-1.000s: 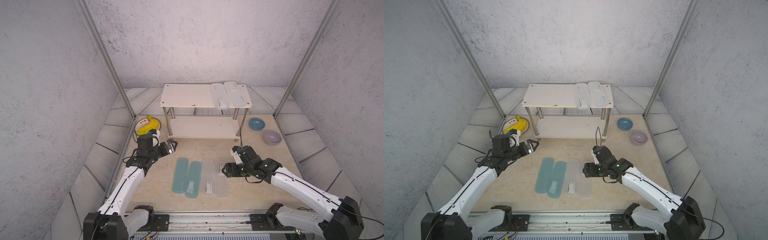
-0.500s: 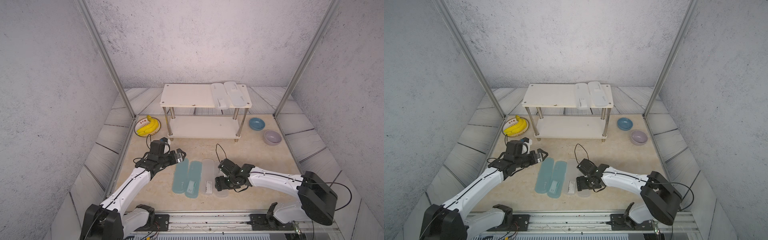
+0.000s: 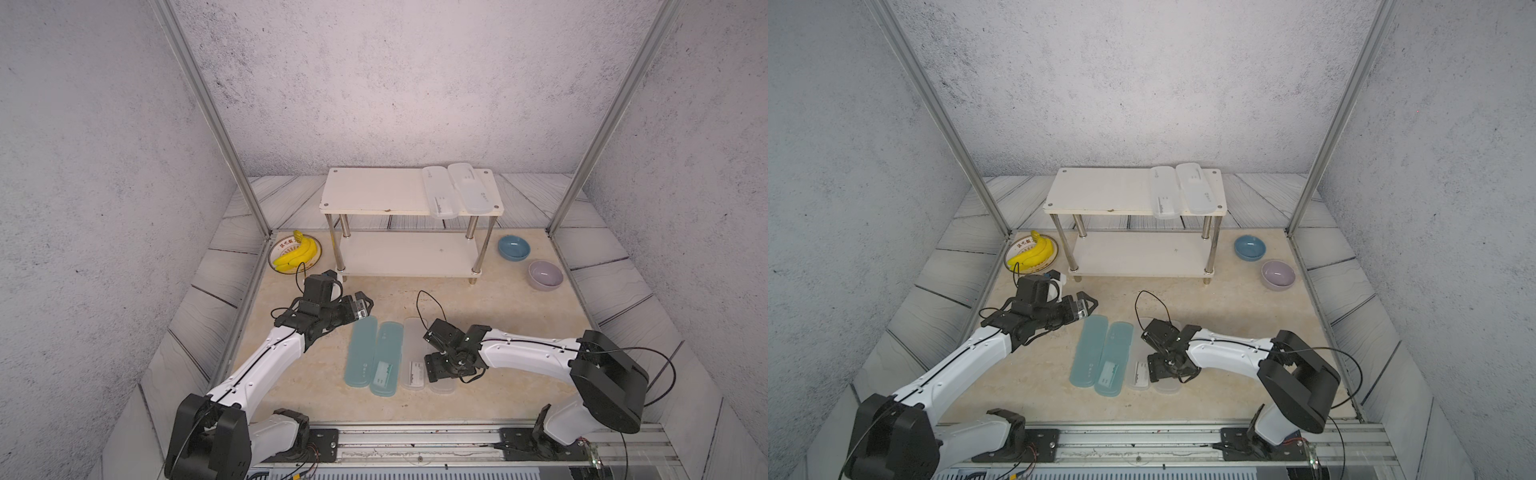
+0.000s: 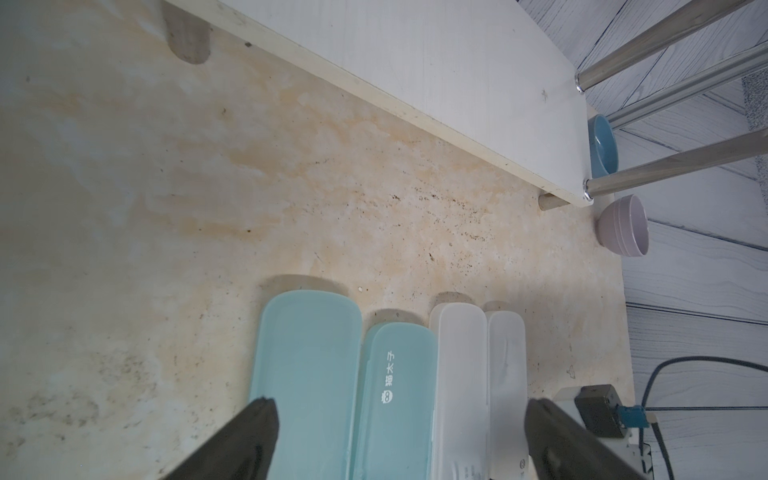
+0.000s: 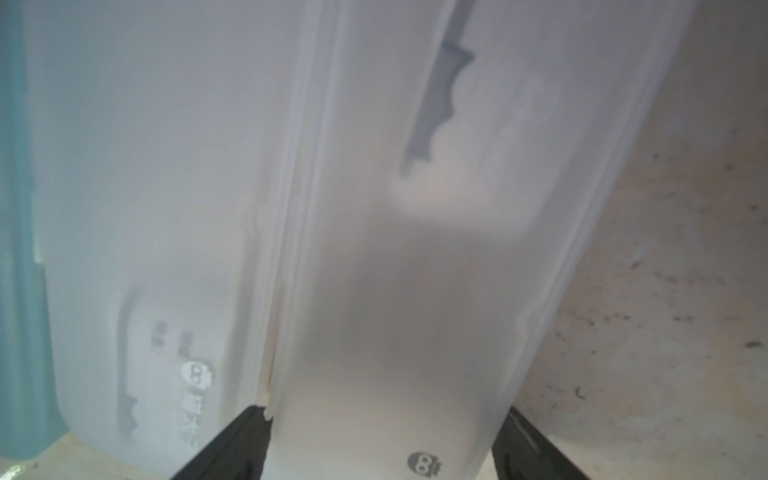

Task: Place the pencil cases on the shelf according to color
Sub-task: Pick up the pencil case from the center of the board.

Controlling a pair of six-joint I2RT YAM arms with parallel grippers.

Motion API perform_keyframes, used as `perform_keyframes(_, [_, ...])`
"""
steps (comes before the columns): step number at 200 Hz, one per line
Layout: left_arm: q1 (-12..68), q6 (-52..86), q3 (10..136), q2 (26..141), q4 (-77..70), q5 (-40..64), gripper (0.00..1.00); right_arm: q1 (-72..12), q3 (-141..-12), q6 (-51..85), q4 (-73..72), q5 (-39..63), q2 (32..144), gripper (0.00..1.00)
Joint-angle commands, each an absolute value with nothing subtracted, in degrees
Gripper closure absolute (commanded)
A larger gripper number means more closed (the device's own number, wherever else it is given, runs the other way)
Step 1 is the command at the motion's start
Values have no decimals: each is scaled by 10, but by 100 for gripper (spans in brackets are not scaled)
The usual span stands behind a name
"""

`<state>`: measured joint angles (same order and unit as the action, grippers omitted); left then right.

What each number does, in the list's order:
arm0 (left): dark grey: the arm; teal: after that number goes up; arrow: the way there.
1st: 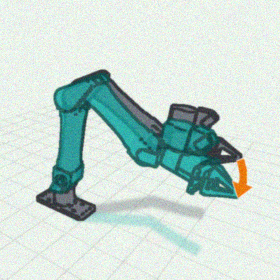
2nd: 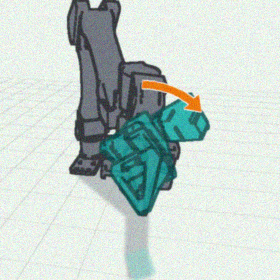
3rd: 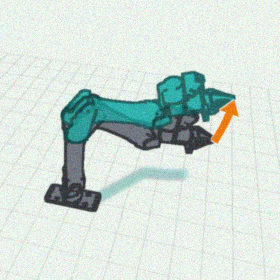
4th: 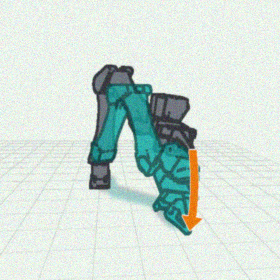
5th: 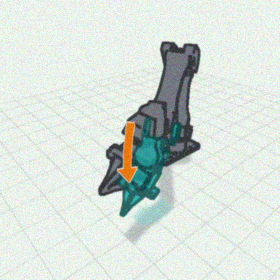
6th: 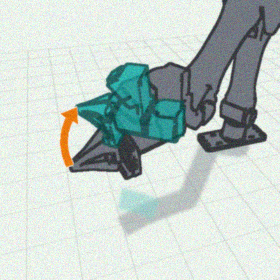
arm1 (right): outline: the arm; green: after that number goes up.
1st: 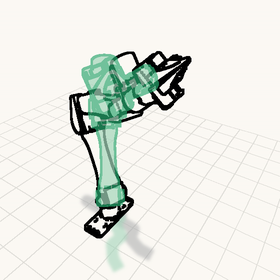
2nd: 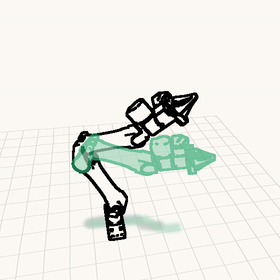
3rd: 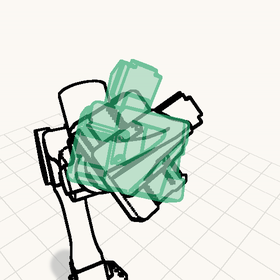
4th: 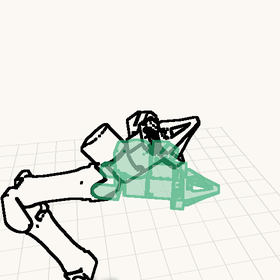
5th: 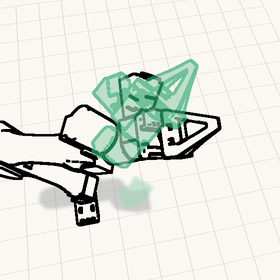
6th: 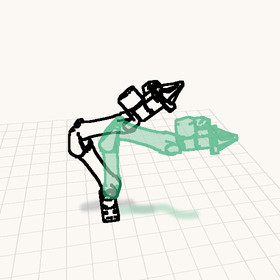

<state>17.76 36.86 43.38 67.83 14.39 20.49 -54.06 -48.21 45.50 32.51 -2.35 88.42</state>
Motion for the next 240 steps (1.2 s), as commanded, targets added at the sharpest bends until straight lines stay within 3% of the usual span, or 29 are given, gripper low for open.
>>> perform_keyframes(1, [179, 363, 442, 680, 145, 196, 1, -523, -465, 462, 370, -76, 879, 13])
perform_keyframes(45, [179, 365, 441, 688, 141, 201, 1, -469, -429, 431, 366, -63, 808, 13])
perform_keyframes(127, [180, 350, 441, 660, 154, 190, 1, -470, -335, 467, 309, -7, 658, 8])
perform_keyframes(200, [180, 330, 441, 647, 170, 188, 1, -479, -368, 430, 324, -27, 711, 6])
perform_keyframes(240, [180, 326, 435, 642, 173, 177, 1, -501, -383, 454, 319, -29, 752, 0])
